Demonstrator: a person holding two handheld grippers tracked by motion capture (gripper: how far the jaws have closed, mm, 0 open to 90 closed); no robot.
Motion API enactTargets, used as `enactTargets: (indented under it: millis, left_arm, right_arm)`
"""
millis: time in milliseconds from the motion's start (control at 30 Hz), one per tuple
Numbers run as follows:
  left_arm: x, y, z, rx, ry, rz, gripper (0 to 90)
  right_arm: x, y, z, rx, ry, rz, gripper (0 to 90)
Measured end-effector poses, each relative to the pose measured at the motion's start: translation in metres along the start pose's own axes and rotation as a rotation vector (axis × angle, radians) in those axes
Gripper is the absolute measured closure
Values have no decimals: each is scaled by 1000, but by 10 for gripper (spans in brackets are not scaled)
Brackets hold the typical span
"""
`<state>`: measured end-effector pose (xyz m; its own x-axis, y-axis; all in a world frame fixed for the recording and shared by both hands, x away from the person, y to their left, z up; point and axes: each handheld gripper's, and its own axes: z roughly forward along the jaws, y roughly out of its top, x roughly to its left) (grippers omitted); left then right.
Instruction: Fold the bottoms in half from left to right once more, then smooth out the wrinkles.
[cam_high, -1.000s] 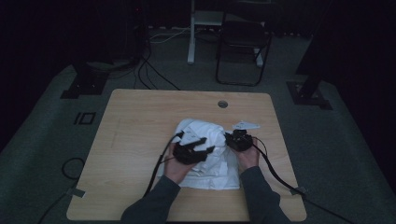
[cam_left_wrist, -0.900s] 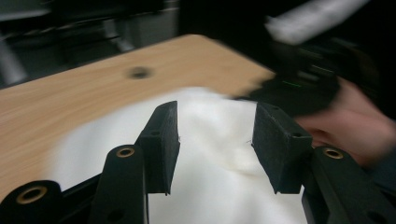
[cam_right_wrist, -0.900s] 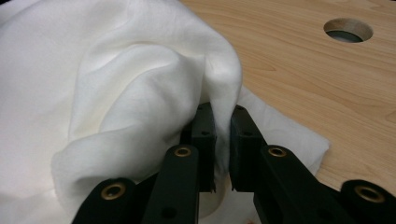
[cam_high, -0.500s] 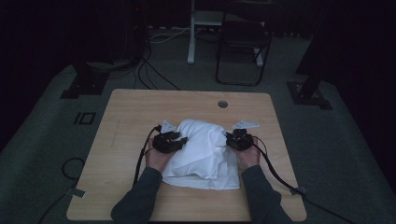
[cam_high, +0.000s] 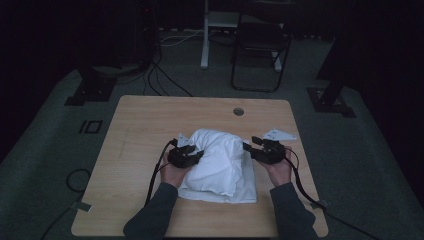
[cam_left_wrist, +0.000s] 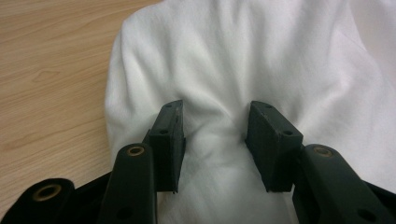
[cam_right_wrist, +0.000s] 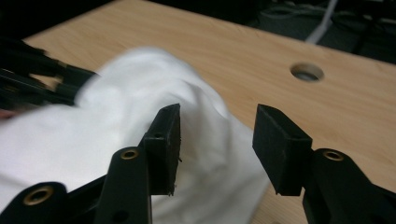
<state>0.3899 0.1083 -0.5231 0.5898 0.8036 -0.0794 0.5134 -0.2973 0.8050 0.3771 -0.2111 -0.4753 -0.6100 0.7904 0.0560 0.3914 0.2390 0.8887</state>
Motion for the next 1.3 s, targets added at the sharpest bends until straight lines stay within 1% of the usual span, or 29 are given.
enactTargets:
  millis: [33,100,133,167,200,267,367,467,500,533,567,600,633,733,800,867,900,933,967,1000,1033,1067,1100,1167,1200,1233,1300]
  left_arm:
    - [0,0,0,0,0,0,565]
    - [0,0,0,0,3,-1,565]
    - [0,0,0,0,3,-1,564]
    - [0,0,-1,-1,5,-4,564]
    - [-1,0,-1,-1,8,-3,564]
    - [-1,0,-1,-1,9,0,564]
    - [0,0,-1,0,6,-3,564]
    - [-1,0,-2,-3,8,-7,563]
    - [-1,0,-2,-7,9,-9,562]
    - [0,0,-3,-12,11,-13,558]
    - [0,0,-3,-13,11,-20,545]
    - [1,1,-5,-15,9,-33,531]
    - [2,1,-6,-20,3,-46,518]
    - [5,0,-10,-25,-10,-57,502]
    - [6,0,-13,-32,-14,-54,490]
    - [6,-1,-18,-44,-9,-52,482]
    - [7,-1,-19,-47,-6,-53,480]
    - [9,-2,-22,-53,-12,-55,476]
    - [9,-2,-24,-58,-16,-58,468]
    - [10,-2,-27,-68,-17,-58,465]
    - [11,-2,-29,-69,-18,-53,454]
    - [11,-2,-29,-69,-18,-53,454]
    - [11,-2,-33,-79,-18,-47,453]
    - [11,-3,-37,-92,-15,-48,449]
    - [11,-3,-40,-105,-18,-47,449]
    - [11,-3,-42,-116,-15,-43,448]
    - [10,-3,-46,-134,-7,-38,448]
  right_arm:
    - [4,2,-2,-17,19,1,493]
    - [10,6,-1,-33,53,4,476]
    - [10,6,-1,-33,53,4,476]
    - [16,7,4,-34,68,-12,439]
    - [18,7,6,-27,75,-14,430]
    - [20,6,13,-6,76,-24,409]
    - [22,3,21,10,78,-19,400]
    - [20,1,30,46,73,-21,401]
    - [18,1,34,62,70,-18,487]
    - [17,0,35,72,70,-22,596]
    - [16,0,36,82,67,-36,714]
    - [14,0,35,85,61,-38,764]
    - [10,0,33,84,44,-28,802]
    - [-3,2,20,48,16,12,819]
    - [-11,2,14,43,1,29,825]
    - [-18,1,10,57,-58,32,839]
    - [-21,0,8,68,-122,33,814]
    - [-24,-2,6,69,-137,49,807]
    - [-28,-4,3,61,-111,83,779]
    - [-28,-5,0,52,-96,89,747]
    - [-26,-6,-4,40,-73,89,662]
    - [-24,-7,-6,31,-52,91,630]
    - [-19,-9,-10,18,-18,94,585]
    - [-11,-11,-13,7,4,94,536]
    - [-7,-13,-13,7,15,100,516]
    - [0,-17,-12,23,34,113,478]
    - [9,-26,-7,55,51,123,458]
